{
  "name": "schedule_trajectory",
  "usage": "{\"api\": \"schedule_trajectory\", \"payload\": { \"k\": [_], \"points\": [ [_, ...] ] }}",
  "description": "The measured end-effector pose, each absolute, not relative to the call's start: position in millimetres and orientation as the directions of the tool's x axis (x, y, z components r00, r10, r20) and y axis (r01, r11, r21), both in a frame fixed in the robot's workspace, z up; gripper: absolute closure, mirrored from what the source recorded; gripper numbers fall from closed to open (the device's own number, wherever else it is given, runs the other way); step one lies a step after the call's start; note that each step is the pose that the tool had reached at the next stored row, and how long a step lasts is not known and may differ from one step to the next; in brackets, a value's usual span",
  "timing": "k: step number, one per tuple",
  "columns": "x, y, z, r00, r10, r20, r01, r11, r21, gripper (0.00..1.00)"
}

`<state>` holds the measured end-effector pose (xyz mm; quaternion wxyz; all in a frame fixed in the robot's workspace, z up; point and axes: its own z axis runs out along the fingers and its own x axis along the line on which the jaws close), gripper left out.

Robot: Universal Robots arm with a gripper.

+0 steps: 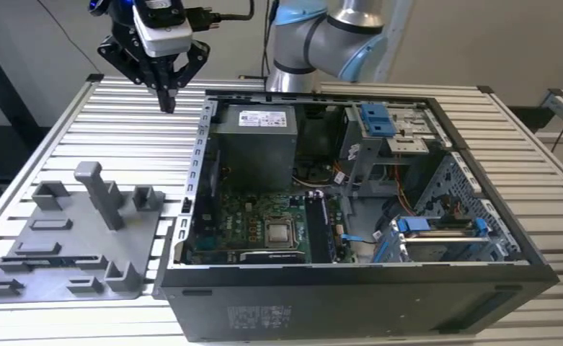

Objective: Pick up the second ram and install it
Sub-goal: 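Reach for the second ram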

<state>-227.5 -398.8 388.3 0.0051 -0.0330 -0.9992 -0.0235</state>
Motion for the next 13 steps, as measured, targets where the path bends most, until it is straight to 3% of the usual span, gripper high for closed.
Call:
{"api": "schedule_trajectory", "payload": {
  "k": [13],
  "points": [
    [-241,-399,388,-0.998,0.065,0.012,0.065,0.997,0.047,0.89]
  ]
}}
